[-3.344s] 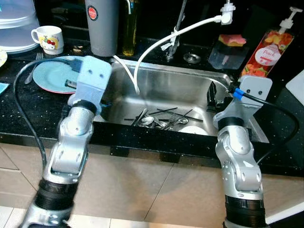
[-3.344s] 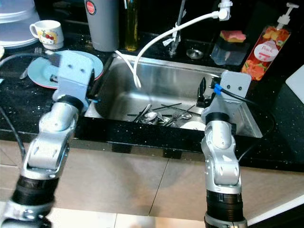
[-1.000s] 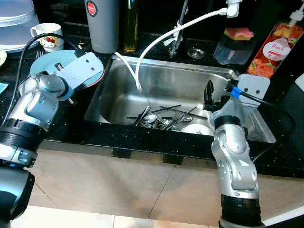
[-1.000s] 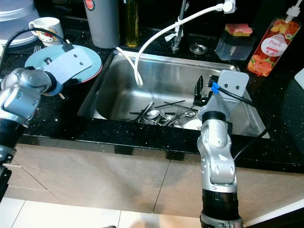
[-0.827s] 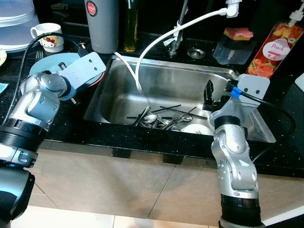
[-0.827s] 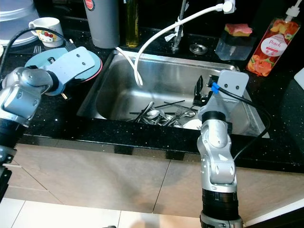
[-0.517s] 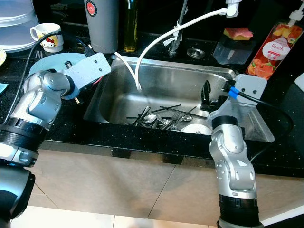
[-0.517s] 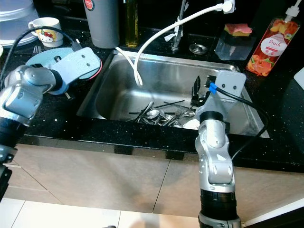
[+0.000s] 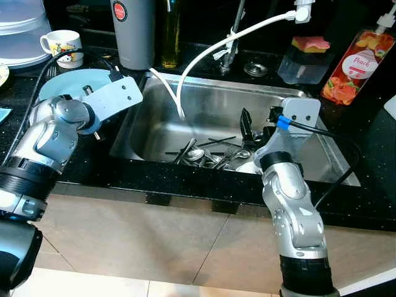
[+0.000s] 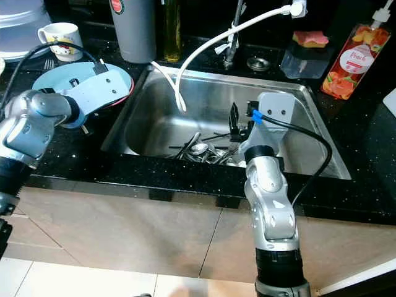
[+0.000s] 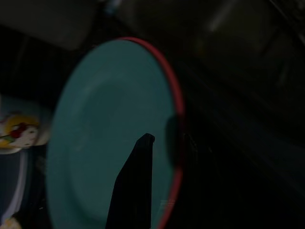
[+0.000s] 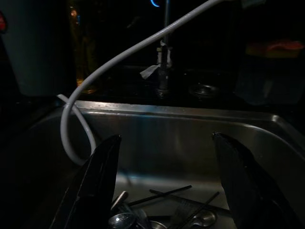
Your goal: Kitchen organization
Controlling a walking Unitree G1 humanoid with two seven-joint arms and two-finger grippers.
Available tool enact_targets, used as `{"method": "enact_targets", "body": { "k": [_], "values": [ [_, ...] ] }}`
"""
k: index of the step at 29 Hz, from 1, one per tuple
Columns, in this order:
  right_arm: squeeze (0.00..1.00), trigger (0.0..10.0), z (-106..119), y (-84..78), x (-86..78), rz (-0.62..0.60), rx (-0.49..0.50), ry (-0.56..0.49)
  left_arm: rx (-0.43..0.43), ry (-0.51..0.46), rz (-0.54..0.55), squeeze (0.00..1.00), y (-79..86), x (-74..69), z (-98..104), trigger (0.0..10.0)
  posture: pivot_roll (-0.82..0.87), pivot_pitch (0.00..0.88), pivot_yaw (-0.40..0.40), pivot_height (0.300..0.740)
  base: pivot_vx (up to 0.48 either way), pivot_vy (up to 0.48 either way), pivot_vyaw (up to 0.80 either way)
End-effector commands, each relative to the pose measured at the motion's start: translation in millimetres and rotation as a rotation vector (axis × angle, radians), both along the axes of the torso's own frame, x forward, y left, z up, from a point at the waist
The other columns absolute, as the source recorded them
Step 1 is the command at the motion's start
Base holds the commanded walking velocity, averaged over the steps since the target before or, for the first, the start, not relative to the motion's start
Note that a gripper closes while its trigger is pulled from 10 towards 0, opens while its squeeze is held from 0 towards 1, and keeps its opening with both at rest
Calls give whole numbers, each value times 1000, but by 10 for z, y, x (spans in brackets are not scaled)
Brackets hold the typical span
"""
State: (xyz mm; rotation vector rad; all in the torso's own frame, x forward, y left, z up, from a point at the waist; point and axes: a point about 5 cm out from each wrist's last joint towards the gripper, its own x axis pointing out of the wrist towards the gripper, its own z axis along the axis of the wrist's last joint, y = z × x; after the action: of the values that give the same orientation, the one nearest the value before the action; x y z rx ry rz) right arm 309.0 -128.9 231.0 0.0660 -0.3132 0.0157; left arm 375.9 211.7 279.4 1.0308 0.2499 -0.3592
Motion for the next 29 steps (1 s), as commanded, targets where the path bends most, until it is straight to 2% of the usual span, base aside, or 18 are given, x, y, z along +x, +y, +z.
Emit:
{"method": "enact_targets", "body": {
  "k": [1,5,7,8,10,15,16,22,29],
  "values": [
    [0,10000,-6,66,12,38,-9,12,15,-29,31,0,89,-2,93,10000,268,58,-75,740,0,0,0],
    [0,10000,8,144,4,106,-17,11,20,-27,35,0,104,-2,87,10000,268,58,-75,740,0,0,0],
    [0,10000,6,273,-35,219,-48,16,16,-24,34,0,106,-5,81,10000,268,57,-77,740,0,0,0],
    [0,10000,6,273,-35,219,-48,16,16,-24,34,0,106,-5,81,10000,268,57,-77,740,0,0,0],
    [0,10000,-9,395,-90,321,-84,22,15,-18,37,0,115,-6,63,10000,267,57,-78,740,0,0,0],
    [0,10000,-30,474,-131,396,-91,39,17,-4,34,0,117,-8,33,10000,267,57,-78,740,0,0,0],
    [0,10000,-37,526,-165,461,-87,54,28,6,31,0,120,-11,14,10000,268,58,-77,740,0,0,0],
    [0,10000,-23,595,-220,543,-105,53,33,27,32,0,132,-17,-29,10000,269,58,-76,740,0,0,0],
    [0,10000,-5,613,-241,575,-124,49,52,64,37,0,147,-24,-125,10000,271,50,-75,740,0,0,0]
  ]
}}
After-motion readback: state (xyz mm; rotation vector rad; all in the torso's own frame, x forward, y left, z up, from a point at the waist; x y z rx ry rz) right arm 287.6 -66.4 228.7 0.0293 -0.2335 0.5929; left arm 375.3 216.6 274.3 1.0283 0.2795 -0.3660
